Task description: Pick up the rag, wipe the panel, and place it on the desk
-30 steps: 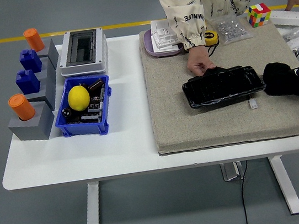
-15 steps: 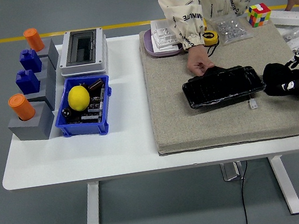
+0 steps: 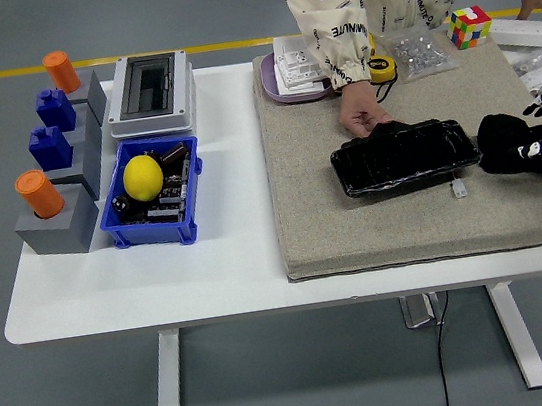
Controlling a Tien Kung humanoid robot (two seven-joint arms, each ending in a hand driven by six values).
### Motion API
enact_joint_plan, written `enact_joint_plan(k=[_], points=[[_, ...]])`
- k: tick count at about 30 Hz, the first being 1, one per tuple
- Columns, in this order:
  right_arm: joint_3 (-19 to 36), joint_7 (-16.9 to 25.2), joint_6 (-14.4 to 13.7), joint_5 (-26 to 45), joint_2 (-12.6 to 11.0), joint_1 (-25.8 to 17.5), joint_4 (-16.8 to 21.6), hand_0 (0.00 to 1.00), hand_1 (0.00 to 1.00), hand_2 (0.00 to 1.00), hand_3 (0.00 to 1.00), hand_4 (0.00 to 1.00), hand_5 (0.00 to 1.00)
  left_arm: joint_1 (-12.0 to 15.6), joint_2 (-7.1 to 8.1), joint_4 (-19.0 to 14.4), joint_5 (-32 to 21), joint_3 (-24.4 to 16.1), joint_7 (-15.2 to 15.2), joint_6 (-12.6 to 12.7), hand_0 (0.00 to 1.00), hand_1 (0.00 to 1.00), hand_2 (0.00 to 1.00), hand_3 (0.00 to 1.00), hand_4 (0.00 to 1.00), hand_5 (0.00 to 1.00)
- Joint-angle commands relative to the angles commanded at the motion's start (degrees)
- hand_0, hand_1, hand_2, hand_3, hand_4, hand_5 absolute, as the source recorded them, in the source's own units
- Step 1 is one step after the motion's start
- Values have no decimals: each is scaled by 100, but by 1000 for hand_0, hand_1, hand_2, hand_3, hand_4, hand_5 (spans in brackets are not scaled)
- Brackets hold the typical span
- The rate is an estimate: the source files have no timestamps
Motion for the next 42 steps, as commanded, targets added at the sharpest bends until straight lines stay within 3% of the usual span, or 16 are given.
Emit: enact_joint_plan(k=[14,30,42], points=[[12,21,17,-37,28,184,-156,668,656,735,724,998,535,-43,-24,0,-17,-3,-8,-11,650,697,746,567,599,477],[-293,234,6,23,316,603,-881,665,654,732,719,998,522,-71,-26,0,-121,111,-77,-21,650,698,745,566,600,477],[-524,355,-54,123,281,518,-835,647,642,725,693,998,499,-89,-24,0,-148,136,-88,-21,651,697,746,567,600,477]])
